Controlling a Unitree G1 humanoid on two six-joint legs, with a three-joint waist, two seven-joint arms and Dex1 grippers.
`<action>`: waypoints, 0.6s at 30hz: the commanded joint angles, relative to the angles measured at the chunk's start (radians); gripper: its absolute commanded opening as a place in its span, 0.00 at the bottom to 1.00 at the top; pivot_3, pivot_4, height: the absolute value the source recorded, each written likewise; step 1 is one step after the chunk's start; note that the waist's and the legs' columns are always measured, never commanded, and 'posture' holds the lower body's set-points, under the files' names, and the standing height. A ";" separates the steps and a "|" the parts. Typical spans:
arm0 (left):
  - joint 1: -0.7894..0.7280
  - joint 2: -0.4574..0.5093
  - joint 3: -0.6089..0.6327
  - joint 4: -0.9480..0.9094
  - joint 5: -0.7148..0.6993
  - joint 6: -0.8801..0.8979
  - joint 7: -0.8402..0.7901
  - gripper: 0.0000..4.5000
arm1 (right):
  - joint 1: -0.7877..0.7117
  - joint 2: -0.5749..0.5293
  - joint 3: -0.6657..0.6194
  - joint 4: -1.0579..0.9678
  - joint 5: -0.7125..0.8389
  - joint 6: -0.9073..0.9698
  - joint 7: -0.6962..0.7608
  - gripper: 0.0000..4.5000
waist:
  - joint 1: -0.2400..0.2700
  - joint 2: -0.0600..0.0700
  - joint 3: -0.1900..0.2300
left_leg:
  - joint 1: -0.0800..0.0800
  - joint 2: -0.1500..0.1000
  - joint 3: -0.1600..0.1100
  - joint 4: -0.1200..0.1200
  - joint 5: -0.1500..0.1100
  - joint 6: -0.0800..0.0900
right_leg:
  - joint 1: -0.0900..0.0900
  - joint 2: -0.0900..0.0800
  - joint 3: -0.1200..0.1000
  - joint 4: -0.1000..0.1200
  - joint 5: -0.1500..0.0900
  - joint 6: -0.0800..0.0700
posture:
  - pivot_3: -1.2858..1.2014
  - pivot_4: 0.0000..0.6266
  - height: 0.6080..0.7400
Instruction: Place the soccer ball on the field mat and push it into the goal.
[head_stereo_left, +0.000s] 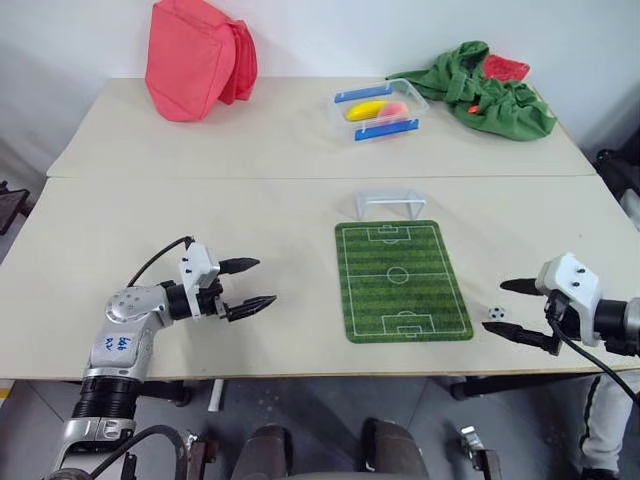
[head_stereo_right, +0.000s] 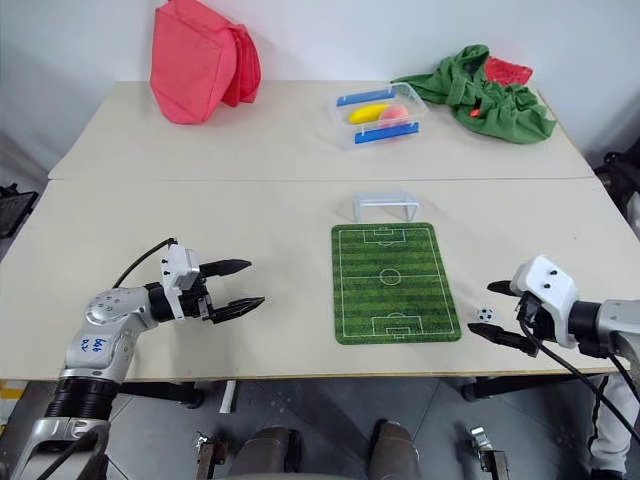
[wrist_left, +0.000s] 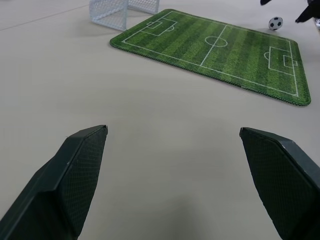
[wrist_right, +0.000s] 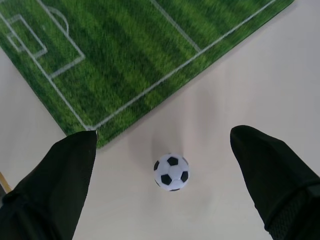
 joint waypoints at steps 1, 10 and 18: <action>0.021 0.017 0.026 -0.063 -0.027 0.013 0.010 1.00 | -0.031 0.010 0.029 0.054 -0.038 -0.048 0.008 0.99 | 0.000 0.000 0.000 | 0.000 0.000 0.000 0.000 0.000 0.000 | 0.000 0.000 0.000 0.000 0.000 0.000 | 0.52 0.24 1.00; 0.044 0.036 0.041 -0.099 -0.038 0.038 0.015 1.00 | -0.023 0.039 0.092 0.186 -0.110 -0.185 0.008 0.80 | 0.003 -0.001 0.000 | 0.000 0.000 0.000 0.003 0.000 0.000 | 0.002 0.000 0.000 0.000 0.000 0.000 | 0.52 0.24 1.00; 0.031 0.038 0.033 -0.093 -0.046 0.026 -0.008 1.00 | -0.013 0.058 0.051 0.165 -0.084 -0.206 -0.002 0.20 | 0.000 -0.001 0.000 | 0.001 0.000 -0.001 0.007 -0.001 0.001 | 0.005 0.000 0.000 0.000 0.002 0.000 | 0.52 0.24 1.00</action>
